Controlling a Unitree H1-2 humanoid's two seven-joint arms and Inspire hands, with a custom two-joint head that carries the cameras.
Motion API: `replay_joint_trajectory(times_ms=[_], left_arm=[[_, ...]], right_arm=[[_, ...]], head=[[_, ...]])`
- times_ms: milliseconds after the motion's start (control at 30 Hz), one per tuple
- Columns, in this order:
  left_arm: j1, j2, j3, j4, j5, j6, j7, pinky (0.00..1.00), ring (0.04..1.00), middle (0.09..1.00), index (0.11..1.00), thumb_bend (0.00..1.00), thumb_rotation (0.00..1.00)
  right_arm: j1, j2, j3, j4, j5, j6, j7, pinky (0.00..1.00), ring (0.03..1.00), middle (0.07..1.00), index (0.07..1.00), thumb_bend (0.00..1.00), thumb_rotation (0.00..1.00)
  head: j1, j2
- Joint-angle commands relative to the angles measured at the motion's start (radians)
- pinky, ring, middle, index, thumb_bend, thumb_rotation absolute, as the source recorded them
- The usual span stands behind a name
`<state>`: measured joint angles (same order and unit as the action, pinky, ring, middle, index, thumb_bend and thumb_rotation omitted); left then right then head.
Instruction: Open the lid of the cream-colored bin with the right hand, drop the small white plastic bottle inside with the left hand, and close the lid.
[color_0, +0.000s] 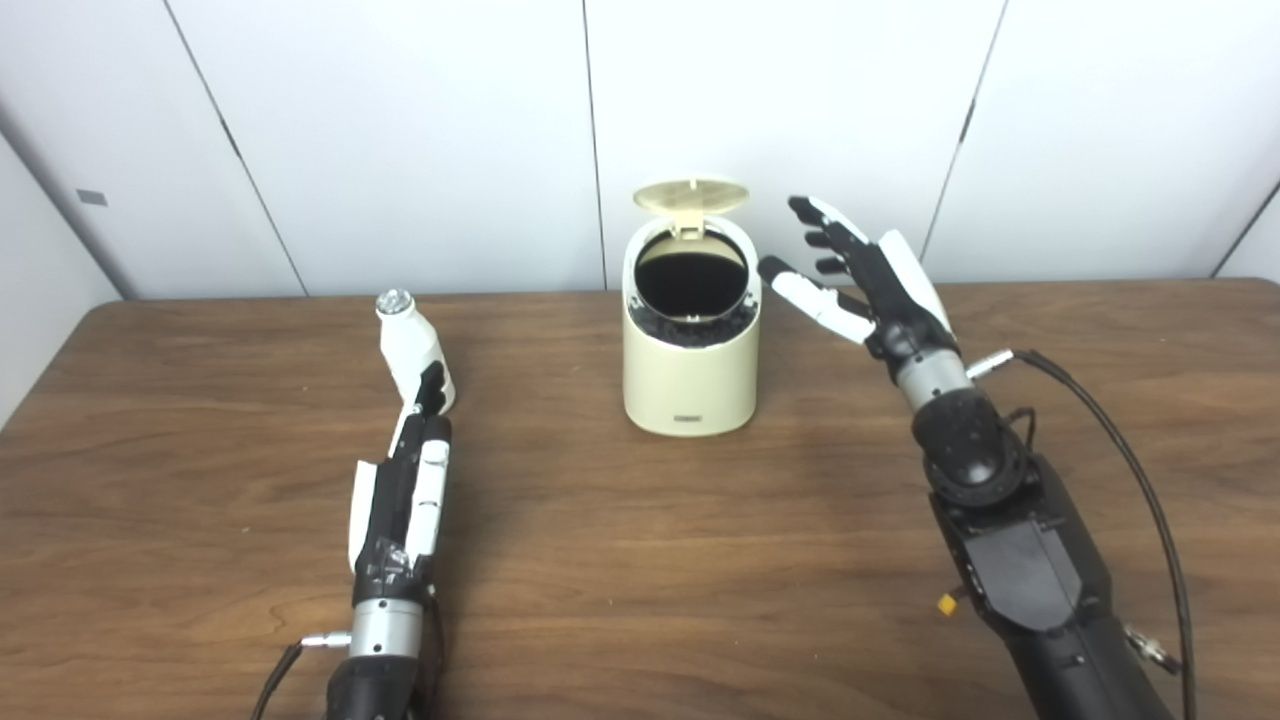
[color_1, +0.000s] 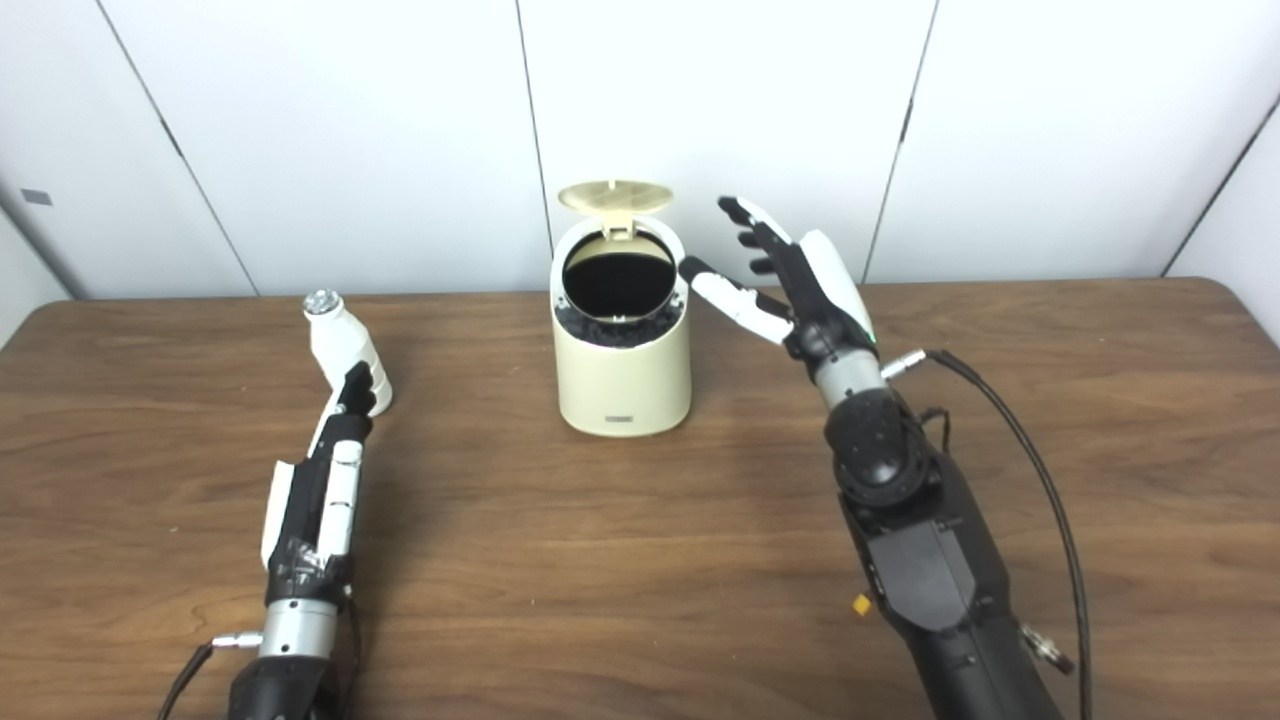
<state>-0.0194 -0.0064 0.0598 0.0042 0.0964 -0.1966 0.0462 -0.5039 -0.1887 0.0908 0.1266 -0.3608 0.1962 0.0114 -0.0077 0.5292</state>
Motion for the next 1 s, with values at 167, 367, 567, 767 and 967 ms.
replay_joint_trajectory(times_ms=[167, 367, 567, 767, 967], left_arm=[[0.038, -0.023, -0.011, 0.085, -0.022, 0.002, 0.007, 1.00, 0.981, 0.979, 0.974, 0.44, 0.99], [0.033, -0.017, -0.009, 0.093, -0.038, -0.011, 0.002, 1.00, 0.976, 0.977, 0.971, 0.45, 0.98], [0.034, -0.014, -0.004, 0.082, -0.060, -0.001, -0.005, 0.99, 0.968, 0.975, 0.977, 0.43, 0.96], [0.039, -0.010, -0.002, 0.071, -0.065, 0.007, -0.008, 1.00, 0.972, 0.974, 0.976, 0.45, 0.94], [0.044, -0.012, 0.004, 0.053, -0.094, 0.020, -0.012, 1.00, 0.975, 0.974, 0.977, 0.44, 0.92]], right_arm=[[0.025, 0.000, -0.053, -0.140, 0.075, 0.006, 0.003, 0.79, 0.867, 0.897, 0.890, 0.49, 0.83], [0.099, -0.011, -0.064, -0.199, 0.089, 0.006, 0.005, 0.79, 0.883, 0.900, 0.900, 0.53, 0.88], [0.168, 0.001, -0.095, -0.216, 0.149, 0.016, 0.009, 0.83, 0.888, 0.901, 0.900, 0.55, 0.85], [0.237, 0.025, -0.111, -0.215, 0.184, -0.007, -0.005, 0.84, 0.889, 0.903, 0.900, 0.53, 0.86], [0.301, 0.042, -0.132, -0.203, 0.252, -0.061, 0.003, 0.88, 0.910, 0.926, 0.916, 0.51, 0.90]], head=[[-0.010, 0.003], [-0.019, 0.006], [-0.027, 0.011], [-0.033, 0.021], [-0.036, 0.032]])
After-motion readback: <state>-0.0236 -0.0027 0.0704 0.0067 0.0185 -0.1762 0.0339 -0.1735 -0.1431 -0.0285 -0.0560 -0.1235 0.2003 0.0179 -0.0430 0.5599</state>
